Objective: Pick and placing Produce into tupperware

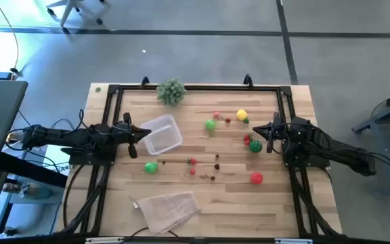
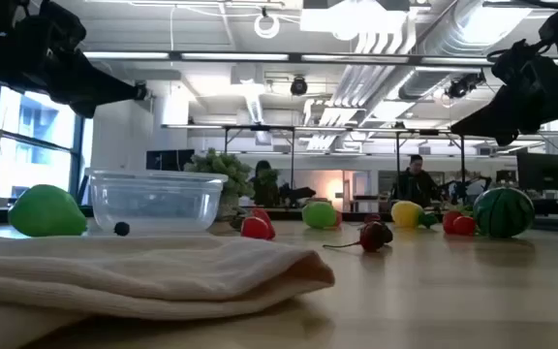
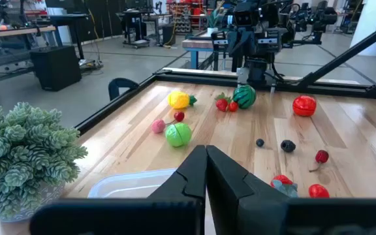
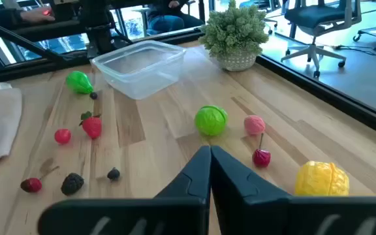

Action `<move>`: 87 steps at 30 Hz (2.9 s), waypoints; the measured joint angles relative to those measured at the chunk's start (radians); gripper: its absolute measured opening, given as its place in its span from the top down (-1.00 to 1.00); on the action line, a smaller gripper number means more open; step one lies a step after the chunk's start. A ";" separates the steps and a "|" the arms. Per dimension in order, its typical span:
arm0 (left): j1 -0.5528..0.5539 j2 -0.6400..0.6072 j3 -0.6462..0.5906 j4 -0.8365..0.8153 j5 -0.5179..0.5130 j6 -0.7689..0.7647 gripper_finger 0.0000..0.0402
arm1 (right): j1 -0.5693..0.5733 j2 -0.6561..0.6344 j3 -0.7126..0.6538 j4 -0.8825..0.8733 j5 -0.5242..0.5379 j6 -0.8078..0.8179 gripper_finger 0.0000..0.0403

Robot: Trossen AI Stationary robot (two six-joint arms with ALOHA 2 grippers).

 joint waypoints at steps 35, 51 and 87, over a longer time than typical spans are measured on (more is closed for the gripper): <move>0.000 0.000 0.000 0.000 0.000 0.000 1.00 | 0.000 0.000 0.000 0.000 0.000 0.000 1.00; 0.000 0.000 0.000 0.000 0.000 0.000 1.00 | 0.000 0.000 0.000 0.000 0.000 0.000 1.00; 0.000 0.000 0.000 0.008 0.047 -0.092 1.00 | 0.000 0.000 0.000 0.045 0.108 0.135 1.00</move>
